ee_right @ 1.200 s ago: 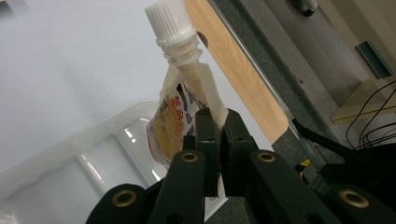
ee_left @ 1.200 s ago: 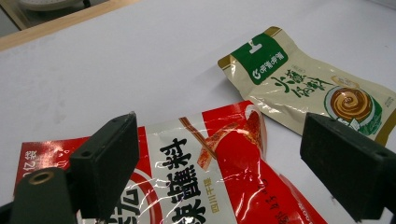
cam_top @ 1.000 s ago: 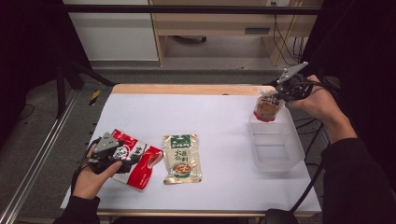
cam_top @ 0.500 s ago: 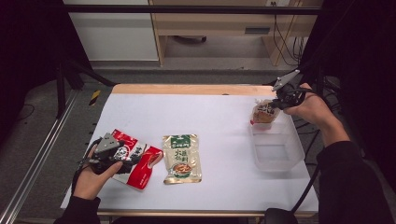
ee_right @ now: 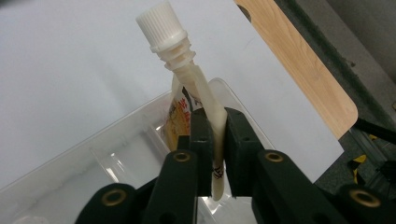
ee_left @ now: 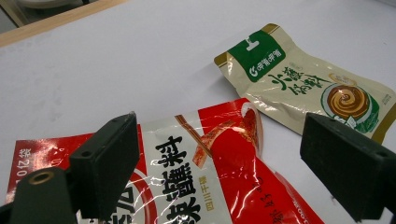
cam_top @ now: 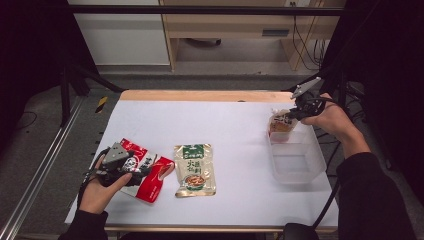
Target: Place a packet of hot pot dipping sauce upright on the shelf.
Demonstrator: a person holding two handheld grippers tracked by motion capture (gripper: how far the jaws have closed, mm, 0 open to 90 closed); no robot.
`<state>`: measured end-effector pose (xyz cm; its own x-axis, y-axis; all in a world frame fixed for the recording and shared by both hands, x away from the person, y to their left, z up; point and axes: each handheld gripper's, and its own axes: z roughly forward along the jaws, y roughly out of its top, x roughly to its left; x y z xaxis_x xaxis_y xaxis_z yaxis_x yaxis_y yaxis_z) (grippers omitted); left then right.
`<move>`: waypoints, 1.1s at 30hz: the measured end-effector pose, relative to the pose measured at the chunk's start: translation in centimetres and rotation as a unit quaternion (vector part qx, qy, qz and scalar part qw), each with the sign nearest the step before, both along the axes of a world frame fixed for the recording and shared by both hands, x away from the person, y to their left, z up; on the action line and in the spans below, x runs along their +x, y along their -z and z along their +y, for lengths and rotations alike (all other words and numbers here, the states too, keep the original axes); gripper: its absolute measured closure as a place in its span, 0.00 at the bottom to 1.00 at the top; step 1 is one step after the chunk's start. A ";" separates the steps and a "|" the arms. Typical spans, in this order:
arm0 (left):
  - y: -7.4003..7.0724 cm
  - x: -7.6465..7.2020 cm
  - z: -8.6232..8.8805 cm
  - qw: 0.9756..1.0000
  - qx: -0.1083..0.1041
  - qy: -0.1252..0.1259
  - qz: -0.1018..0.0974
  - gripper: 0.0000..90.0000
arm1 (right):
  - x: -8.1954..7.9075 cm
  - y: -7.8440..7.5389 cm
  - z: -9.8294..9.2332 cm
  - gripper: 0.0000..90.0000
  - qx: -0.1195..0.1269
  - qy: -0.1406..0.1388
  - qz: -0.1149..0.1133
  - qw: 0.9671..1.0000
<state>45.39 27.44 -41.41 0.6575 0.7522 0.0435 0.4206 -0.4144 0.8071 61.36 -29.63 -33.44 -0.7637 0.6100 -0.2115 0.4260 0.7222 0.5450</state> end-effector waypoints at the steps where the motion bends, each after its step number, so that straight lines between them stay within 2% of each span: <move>1: 0.0 0.0 0.0 1.000 0.000 0.001 0.000 0.13 | 0.0 -0.1 0.0 0.83 0.001 0.002 0.001 1.000; 4: 0.0 0.0 0.0 1.000 0.000 0.000 0.000 0.13 | -0.3 -0.2 0.1 0.62 0.016 0.013 0.002 1.000; 7: 0.0 -0.1 0.0 1.000 -0.001 0.003 -0.002 0.13 | -0.8 -0.5 0.0 0.44 0.019 0.034 -0.017 0.999; 11: 0.0 -0.2 -0.1 1.000 0.001 0.004 -0.003 0.13 | -1.9 -0.9 0.1 0.31 0.032 0.054 -0.045 0.997; 19: 0.3 -0.4 -0.9 1.000 0.012 0.014 -0.003 0.13 | -3.9 -1.1 0.1 0.21 0.056 0.073 -0.068 0.993; 24: 0.4 0.0 -1.4 1.000 0.014 0.020 -0.001 0.13 | -5.0 -1.5 0.3 0.16 0.084 0.086 -0.077 0.990; 29: 0.6 0.1 -1.7 0.999 0.019 0.026 0.002 0.13 | -6.3 -2.2 0.8 0.13 0.095 0.088 -0.094 0.987; 31: 0.6 0.1 -1.8 0.999 0.019 0.026 0.002 0.13 | -7.0 -2.5 1.1 0.09 0.094 0.085 -0.102 0.987; 33: 0.5 0.1 -1.9 0.999 0.020 0.026 0.001 0.12 | -8.0 -2.9 1.7 0.10 0.101 0.086 -0.113 0.985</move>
